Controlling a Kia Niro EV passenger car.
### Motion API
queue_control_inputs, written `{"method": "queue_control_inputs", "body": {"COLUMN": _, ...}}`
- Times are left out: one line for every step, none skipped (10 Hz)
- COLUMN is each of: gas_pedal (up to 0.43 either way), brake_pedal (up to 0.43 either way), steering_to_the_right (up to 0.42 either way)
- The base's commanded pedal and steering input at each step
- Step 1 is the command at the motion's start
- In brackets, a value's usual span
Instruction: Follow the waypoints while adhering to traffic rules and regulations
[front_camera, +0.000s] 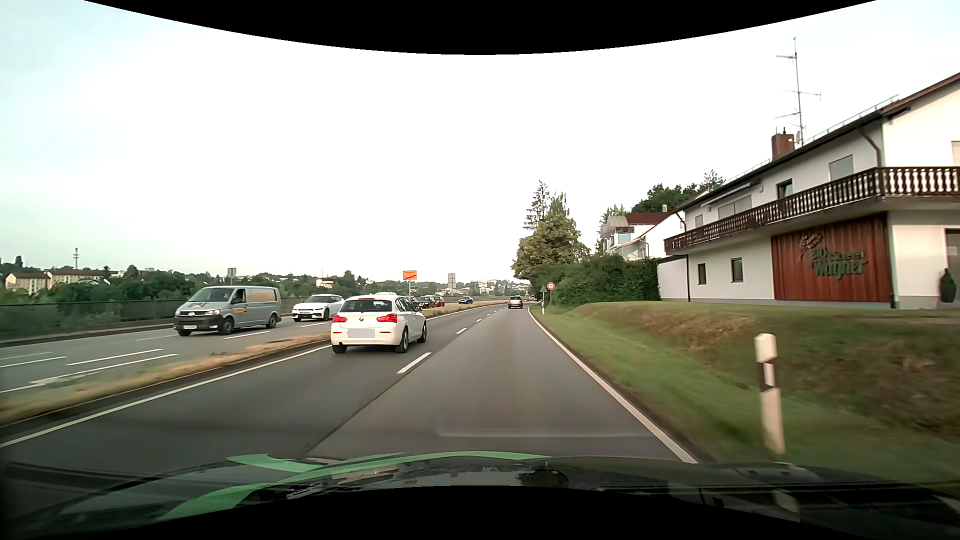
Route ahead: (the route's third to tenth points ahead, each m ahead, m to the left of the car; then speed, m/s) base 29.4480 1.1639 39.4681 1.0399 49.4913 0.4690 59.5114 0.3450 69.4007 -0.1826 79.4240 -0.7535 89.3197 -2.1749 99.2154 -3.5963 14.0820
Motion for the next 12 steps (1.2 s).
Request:
{"method": "queue_control_inputs", "body": {"gas_pedal": 0.169, "brake_pedal": 0.000, "steering_to_the_right": 0.000}}
{"method": "queue_control_inputs", "body": {"gas_pedal": 0.169, "brake_pedal": 0.000, "steering_to_the_right": 0.000}}
{"method": "queue_control_inputs", "body": {"gas_pedal": 0.157, "brake_pedal": 0.000, "steering_to_the_right": -0.001}}
{"method": "queue_control_inputs", "body": {"gas_pedal": 0.157, "brake_pedal": 0.000, "steering_to_the_right": -0.001}}
{"method": "queue_control_inputs", "body": {"gas_pedal": 0.157, "brake_pedal": 0.000, "steering_to_the_right": -0.001}}
{"method": "queue_control_inputs", "body": {"gas_pedal": 0.157, "brake_pedal": 0.000, "steering_to_the_right": 0.000}}
{"method": "queue_control_inputs", "body": {"gas_pedal": 0.157, "brake_pedal": 0.000, "steering_to_the_right": 0.000}}
{"method": "queue_control_inputs", "body": {"gas_pedal": 0.157, "brake_pedal": 0.000, "steering_to_the_right": 0.000}}
{"method": "queue_control_inputs", "body": {"gas_pedal": 0.157, "brake_pedal": 0.000, "steering_to_the_right": 0.000}}
{"method": "queue_control_inputs", "body": {"gas_pedal": 0.157, "brake_pedal": 0.000, "steering_to_the_right": 0.001}}
{"method": "queue_control_inputs", "body": {"gas_pedal": 0.157, "brake_pedal": 0.000, "steering_to_the_right": 0.001}}
{"method": "queue_control_inputs", "body": {"gas_pedal": 0.157, "brake_pedal": 0.000, "steering_to_the_right": 0.002}}
